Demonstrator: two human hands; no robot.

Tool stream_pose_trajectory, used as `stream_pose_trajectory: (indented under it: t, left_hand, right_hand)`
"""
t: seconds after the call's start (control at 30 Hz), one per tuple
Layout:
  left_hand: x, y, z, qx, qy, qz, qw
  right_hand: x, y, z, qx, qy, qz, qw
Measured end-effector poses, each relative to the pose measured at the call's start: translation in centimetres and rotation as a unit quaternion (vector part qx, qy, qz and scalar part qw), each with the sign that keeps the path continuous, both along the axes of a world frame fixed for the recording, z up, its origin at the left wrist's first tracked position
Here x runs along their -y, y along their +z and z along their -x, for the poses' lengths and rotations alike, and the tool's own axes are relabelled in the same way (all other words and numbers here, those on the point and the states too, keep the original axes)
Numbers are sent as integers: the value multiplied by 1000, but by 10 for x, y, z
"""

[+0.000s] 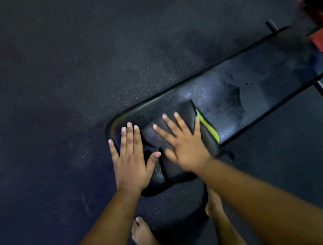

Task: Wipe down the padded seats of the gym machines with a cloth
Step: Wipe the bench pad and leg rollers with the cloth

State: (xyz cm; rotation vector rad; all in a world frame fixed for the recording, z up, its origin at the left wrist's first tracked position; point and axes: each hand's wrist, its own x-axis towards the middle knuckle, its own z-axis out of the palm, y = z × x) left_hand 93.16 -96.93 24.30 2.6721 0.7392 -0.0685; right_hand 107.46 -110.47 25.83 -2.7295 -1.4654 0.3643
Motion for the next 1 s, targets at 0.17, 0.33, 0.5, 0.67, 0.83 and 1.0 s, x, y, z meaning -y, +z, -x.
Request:
stream_pose_trajectory:
  t: [0.17, 0.33, 0.5, 0.67, 0.83, 1.0]
  left_hand:
    - [1, -3, -3, -2, 14, 2, 1000]
    - [0, 2, -1, -8, 19, 9, 1000]
    - [0, -4, -1, 57, 37, 33, 997]
    - [0, -9, 13, 133, 111, 124, 977]
    - [11, 6, 46, 193, 187, 235, 934]
    - [1, 5, 56, 174, 209, 238, 932]
  right_hand:
    - [-88, -4, -69, -9, -100, 17, 995]
    - [34, 18, 44, -25, -15, 20, 999]
    - [-46, 0, 0, -7, 0, 12, 1000]
    - [-92, -2, 2, -3, -32, -7, 999]
    - [-24, 14, 65, -26, 96, 1, 995]
    - [-143, 6, 10, -28, 10, 18, 999]
